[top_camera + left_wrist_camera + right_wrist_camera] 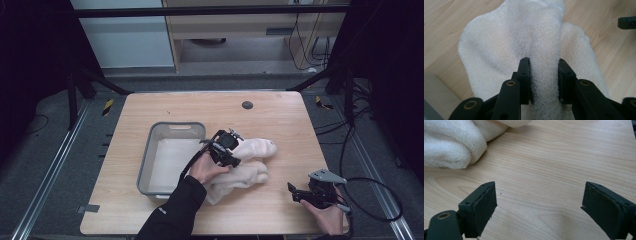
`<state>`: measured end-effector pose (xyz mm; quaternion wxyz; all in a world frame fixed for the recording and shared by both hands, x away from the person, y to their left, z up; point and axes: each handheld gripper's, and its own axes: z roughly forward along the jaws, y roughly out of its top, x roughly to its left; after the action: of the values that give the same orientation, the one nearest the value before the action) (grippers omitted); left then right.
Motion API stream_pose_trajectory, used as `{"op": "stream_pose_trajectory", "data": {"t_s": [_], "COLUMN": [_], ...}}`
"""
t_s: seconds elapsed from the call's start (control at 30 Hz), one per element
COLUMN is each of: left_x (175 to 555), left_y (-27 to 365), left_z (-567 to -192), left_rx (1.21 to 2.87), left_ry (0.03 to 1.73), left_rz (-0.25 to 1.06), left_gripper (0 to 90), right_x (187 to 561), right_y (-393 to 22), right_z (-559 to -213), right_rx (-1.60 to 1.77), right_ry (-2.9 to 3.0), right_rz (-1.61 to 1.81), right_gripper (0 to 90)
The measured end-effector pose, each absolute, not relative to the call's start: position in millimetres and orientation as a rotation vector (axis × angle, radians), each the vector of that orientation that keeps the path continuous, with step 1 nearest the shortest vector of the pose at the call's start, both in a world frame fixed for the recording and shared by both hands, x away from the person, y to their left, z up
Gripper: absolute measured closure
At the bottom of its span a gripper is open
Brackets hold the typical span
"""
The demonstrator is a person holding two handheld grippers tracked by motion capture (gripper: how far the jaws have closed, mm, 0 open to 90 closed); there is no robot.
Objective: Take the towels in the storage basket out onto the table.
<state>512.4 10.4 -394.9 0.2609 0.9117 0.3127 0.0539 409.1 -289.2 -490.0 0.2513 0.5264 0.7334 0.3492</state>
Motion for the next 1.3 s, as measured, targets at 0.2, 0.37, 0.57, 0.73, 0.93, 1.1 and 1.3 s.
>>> {"op": "stream_pose_trajectory", "data": {"t_s": [0.2, 0.37, 0.57, 0.73, 0.93, 1.1, 1.3], "left_x": [510, 509, 502, 492, 482, 474, 466], "left_y": [8, 10, 20, 35, 58, 82, 116], "left_z": [-405, -408, -395, -378, -359, -349, -346], "left_rx": [2.51, 2.508, 2.447, 2.372, 2.297, 2.221, 2.149], "left_ry": [0.832, 0.827, 0.797, 0.766, 0.75, 0.75, 0.788], "left_rz": [0.15, 0.178, 0.19, 0.212, 0.233, 0.27, 0.316], "left_gripper": [58.4, 48.2, 35.6, 32.0, 30.4, 30.2, 30.2], "right_x": [409, 409, 409, 409, 409, 409, 409], "right_y": [-289, -289, -290, -289, -290, -290, -290], "right_z": [-491, -491, -491, -491, -491, -492, -492], "right_rx": [1.426, 1.439, 1.435, 1.449, 1.443, 1.445, 1.445], "right_ry": [1.999, 2.001, 1.997, 1.995, 1.994, 1.994, 1.993], "right_rz": [0.946, 0.952, 0.952, 0.954, 0.951, 0.95, 0.946], "right_gripper": [12.1, 12.0, 11.6, 11.5, 11.5, 11.5, 11.5]}}
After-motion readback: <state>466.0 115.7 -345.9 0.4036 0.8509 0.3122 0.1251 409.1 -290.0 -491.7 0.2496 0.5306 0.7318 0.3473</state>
